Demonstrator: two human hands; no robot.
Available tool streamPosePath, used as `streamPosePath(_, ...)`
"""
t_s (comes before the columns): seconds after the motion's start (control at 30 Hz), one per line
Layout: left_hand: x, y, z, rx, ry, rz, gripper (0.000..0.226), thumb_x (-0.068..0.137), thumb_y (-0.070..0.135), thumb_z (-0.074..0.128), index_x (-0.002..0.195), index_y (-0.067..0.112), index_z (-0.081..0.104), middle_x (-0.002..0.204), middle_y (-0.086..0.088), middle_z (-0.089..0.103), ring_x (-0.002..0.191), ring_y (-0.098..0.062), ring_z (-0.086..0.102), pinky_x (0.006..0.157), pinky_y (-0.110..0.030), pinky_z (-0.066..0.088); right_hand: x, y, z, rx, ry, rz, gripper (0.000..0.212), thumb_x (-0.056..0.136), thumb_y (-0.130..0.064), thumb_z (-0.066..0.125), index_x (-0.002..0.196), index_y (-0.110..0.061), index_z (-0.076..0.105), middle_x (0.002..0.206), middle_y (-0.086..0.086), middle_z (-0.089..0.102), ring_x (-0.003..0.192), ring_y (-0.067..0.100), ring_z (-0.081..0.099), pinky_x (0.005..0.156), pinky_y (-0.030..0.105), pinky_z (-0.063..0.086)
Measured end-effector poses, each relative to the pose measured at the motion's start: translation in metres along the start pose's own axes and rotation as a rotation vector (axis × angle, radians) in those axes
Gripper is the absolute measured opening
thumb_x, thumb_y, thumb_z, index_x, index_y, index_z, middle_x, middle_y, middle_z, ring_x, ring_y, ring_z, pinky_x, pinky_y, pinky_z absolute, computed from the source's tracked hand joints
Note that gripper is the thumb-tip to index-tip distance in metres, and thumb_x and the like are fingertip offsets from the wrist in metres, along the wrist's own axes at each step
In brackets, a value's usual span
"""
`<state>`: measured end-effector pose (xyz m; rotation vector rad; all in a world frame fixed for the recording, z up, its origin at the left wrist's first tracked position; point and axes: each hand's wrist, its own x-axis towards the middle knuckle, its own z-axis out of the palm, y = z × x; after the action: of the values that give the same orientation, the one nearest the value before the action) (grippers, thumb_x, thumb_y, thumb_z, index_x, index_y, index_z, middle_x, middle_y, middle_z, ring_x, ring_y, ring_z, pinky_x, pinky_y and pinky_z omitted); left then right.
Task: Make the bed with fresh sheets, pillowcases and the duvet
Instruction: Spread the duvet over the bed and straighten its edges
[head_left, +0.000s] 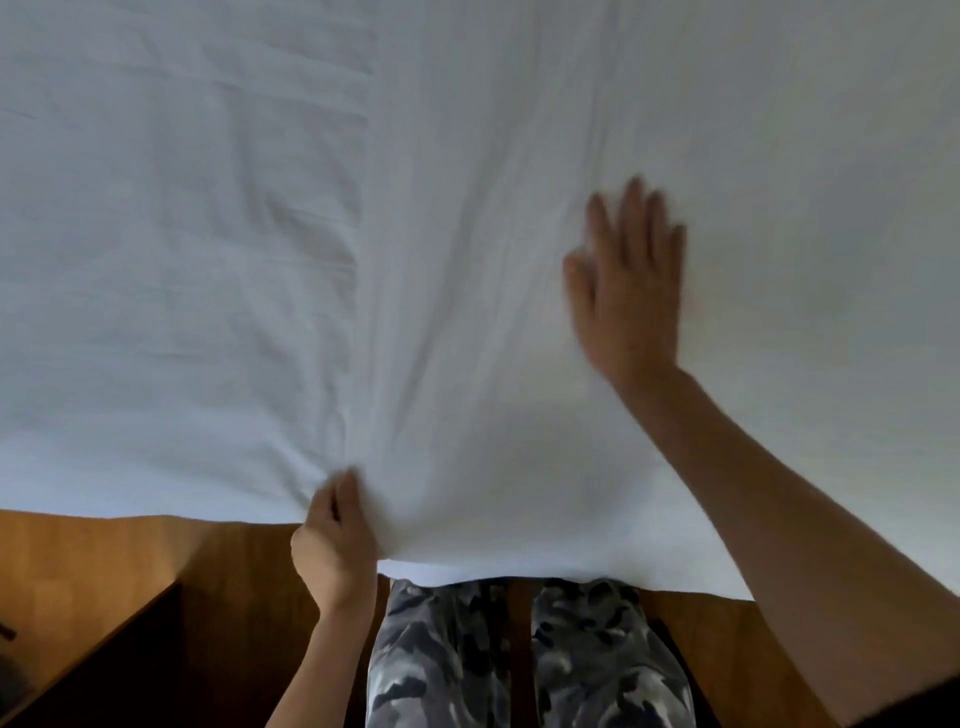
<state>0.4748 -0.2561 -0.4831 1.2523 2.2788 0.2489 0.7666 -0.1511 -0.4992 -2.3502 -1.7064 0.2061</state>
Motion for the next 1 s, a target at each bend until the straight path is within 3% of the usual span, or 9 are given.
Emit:
streamPosePath(0.13,0.001,-0.003,-0.005,0.123,0.114,-0.002,0.044,0.096,0.038,0.04,0.086,0.002,0.064,0.056,-0.01,0.055,0.049,-0.031,0.052,0.049,-0.026,0.026,-0.106,-0.064,0.02,0.05,-0.328,-0.673,0.052,0.099,-0.039,0.038,0.146,-0.018,0.038,0.156,0.014,0.023,0.145,0.034,0.015,0.118,0.051,0.009)
streamPosePath(0.23,0.009,0.011,-0.006,0.077,0.247,-0.019,0.03,0.095,0.03,0.04,0.095,0.004,0.056,0.084,-0.017,0.062,0.072,-0.039,0.059,0.06,-0.034,0.035,-0.145,-0.077,0.022,-0.041,-0.483,-0.877,0.054,0.098,-0.045,0.034,0.147,-0.022,0.032,0.158,0.008,0.021,0.146,0.03,0.011,0.119,0.048,0.004)
streamPosePath(0.37,0.022,0.06,0.009,0.004,0.249,0.364,0.027,0.097,0.02,0.045,0.109,-0.003,0.054,0.109,-0.022,0.059,0.101,-0.037,0.054,0.083,-0.048,0.047,-0.134,-0.067,0.009,0.08,-0.403,-1.06,0.034,0.096,-0.027,0.043,0.122,-0.017,0.062,0.138,0.007,0.053,0.131,0.028,0.042,0.116,0.046,0.02)
streamPosePath(0.43,0.028,0.104,0.024,-0.02,0.2,0.57,0.028,0.098,0.018,0.047,0.117,-0.002,0.053,0.123,-0.021,0.056,0.115,-0.033,0.048,0.098,-0.045,0.042,-0.109,-0.039,-0.007,0.187,-0.213,-0.85,0.028,0.09,-0.017,0.051,0.112,-0.011,0.067,0.129,0.011,0.06,0.123,0.028,0.048,0.11,0.043,0.031)
streamPosePath(0.53,0.025,0.177,0.055,0.016,0.076,0.832,0.037,0.099,0.024,0.046,0.129,0.002,0.05,0.142,-0.022,0.044,0.131,-0.034,0.041,0.109,-0.042,0.032,-0.057,0.031,-0.039,0.113,0.01,-0.361,0.035,0.094,-0.02,0.048,0.126,-0.009,0.058,0.137,0.016,0.052,0.129,0.031,0.045,0.109,0.045,0.032)
streamPosePath(0.67,0.011,0.228,0.101,0.174,-0.072,0.995,0.045,0.102,0.03,0.038,0.142,0.01,0.042,0.153,-0.023,0.027,0.142,-0.038,0.024,0.117,-0.045,0.019,-0.022,0.145,-0.06,-0.106,0.078,0.211,0.048,0.098,-0.032,0.041,0.141,-0.012,0.043,0.149,0.019,0.036,0.138,0.037,0.033,0.113,0.049,0.024)
streamPosePath(0.8,0.019,0.199,0.119,0.322,-0.075,0.939,0.052,0.103,0.036,0.031,0.15,0.015,0.029,0.157,-0.02,0.018,0.146,-0.036,0.016,0.119,-0.046,0.007,-0.098,0.214,-0.059,-0.079,-0.063,0.571,0.057,0.099,-0.043,0.025,0.151,-0.02,0.023,0.158,0.013,0.016,0.146,0.03,0.012,0.118,0.048,0.008)
streamPosePath(0.87,0.025,0.165,0.108,0.317,-0.071,0.763,0.056,0.102,0.04,0.024,0.152,0.015,0.02,0.159,-0.017,0.013,0.147,-0.032,0.011,0.119,-0.044,0.001,-0.16,0.22,-0.058,-0.067,-0.134,0.717,0.06,0.099,-0.049,0.015,0.153,-0.022,0.009,0.16,0.01,0.005,0.147,0.027,0.002,0.118,0.046,0.0)
streamPosePath(1.0,0.018,0.103,0.075,0.347,-0.076,0.538,0.06,0.1,0.04,0.018,0.152,0.01,0.016,0.159,-0.015,0.012,0.148,-0.03,0.01,0.12,-0.043,0.002,-0.247,0.208,-0.06,0.02,-0.162,1.117,0.072,0.093,-0.064,0.003,0.152,-0.025,-0.007,0.161,0.006,-0.005,0.147,0.026,-0.002,0.118,0.049,0.003)
